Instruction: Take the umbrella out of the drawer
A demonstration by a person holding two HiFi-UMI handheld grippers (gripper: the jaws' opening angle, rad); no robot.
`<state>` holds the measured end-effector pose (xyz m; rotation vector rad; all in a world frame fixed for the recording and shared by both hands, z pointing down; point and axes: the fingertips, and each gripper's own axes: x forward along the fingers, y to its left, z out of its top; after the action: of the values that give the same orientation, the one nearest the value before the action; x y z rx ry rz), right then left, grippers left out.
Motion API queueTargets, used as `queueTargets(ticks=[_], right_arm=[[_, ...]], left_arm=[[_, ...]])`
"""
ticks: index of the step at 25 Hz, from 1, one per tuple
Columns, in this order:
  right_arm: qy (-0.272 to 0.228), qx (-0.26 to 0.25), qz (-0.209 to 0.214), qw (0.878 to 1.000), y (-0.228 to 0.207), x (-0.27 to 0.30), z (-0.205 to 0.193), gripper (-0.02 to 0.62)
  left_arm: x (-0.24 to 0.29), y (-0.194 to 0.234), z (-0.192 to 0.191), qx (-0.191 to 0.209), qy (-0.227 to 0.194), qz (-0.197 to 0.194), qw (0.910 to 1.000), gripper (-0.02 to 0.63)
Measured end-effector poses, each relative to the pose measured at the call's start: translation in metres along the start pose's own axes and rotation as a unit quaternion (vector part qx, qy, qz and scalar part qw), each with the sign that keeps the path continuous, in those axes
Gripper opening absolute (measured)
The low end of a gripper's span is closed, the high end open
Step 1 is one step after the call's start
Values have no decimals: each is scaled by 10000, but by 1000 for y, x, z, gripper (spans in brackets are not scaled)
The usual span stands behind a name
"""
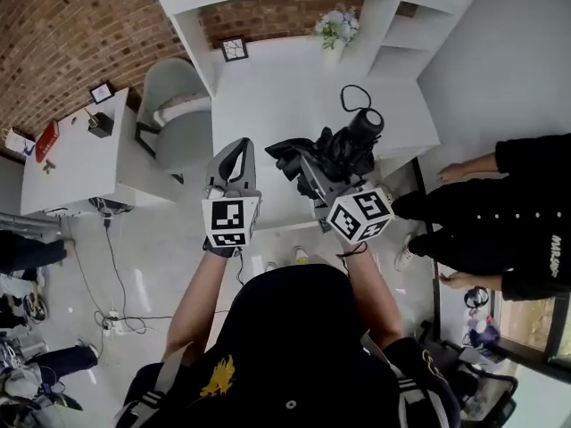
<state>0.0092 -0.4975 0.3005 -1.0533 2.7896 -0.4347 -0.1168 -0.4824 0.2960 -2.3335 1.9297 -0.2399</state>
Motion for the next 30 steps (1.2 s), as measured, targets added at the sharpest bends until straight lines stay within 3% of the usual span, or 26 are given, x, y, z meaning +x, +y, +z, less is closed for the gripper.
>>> queueTargets(ticks=[17,30], right_arm=[[-190,389,-39,9991,5,-23,4,238],[-247,320,-170,9990,5,-35,9,238]], left_arm=[[-16,-19,19,-65,-337,-56,9994,18],[-19,-24,15,-94,-296,-106,9995,18]])
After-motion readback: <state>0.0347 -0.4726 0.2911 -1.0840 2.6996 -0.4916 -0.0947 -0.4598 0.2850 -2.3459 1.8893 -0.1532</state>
